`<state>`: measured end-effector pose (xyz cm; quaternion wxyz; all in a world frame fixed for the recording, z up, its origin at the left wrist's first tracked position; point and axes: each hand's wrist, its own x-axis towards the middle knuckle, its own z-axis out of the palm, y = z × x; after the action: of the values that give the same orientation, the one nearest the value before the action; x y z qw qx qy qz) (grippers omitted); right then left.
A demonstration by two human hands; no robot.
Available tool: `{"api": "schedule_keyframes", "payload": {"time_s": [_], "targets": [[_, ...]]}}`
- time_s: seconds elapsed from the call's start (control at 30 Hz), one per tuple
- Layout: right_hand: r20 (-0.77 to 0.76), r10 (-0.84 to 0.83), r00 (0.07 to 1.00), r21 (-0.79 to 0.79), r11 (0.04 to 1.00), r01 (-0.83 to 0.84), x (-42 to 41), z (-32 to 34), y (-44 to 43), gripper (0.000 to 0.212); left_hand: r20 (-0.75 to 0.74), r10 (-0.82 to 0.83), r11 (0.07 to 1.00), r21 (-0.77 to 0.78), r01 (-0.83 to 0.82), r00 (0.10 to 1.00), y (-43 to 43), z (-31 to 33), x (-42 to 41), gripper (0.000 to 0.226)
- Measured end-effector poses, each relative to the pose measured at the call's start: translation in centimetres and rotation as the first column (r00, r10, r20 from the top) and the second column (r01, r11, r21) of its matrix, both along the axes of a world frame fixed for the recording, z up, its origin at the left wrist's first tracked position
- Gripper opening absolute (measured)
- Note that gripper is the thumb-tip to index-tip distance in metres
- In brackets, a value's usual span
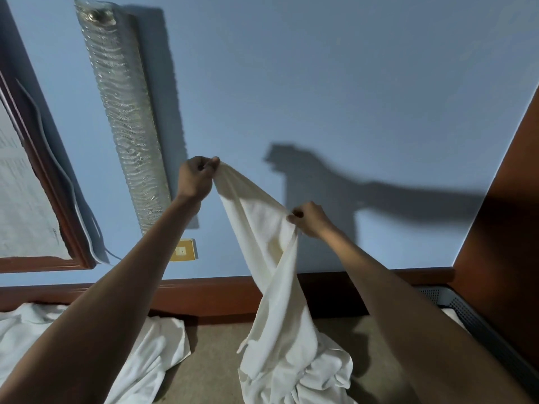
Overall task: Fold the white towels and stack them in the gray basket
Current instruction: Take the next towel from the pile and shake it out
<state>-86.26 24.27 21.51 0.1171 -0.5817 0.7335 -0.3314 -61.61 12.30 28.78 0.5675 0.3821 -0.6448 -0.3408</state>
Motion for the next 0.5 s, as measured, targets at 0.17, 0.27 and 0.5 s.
{"api": "schedule_keyframes", "payload": {"time_s": [0.17, 0.27, 0.5], "targets": [[0.302, 0.158, 0.94, -0.138, 0.983, -0.121, 1.3, 1.9, -0.4, 0.028, 0.603, 0.02, 0.989, 0.107, -0.106, 0.797, -2.3, -3.1, 2.0, 0.029], [0.312, 0.272, 0.91, -0.146, 0.96, -0.237, 2.5, 3.7, -0.7, 0.028, 0.68, -0.424, 0.905, 0.298, 0.303, 0.599, 1.0, -2.7, 0.4, 0.073], [0.16, 0.254, 0.954, -0.262, 0.943, -0.208, 0.9, 4.2, 0.1, 0.015, 0.372, -0.692, 0.722, 0.382, 0.577, 0.619, 2.9, -0.3, -1.6, 0.032]]}}
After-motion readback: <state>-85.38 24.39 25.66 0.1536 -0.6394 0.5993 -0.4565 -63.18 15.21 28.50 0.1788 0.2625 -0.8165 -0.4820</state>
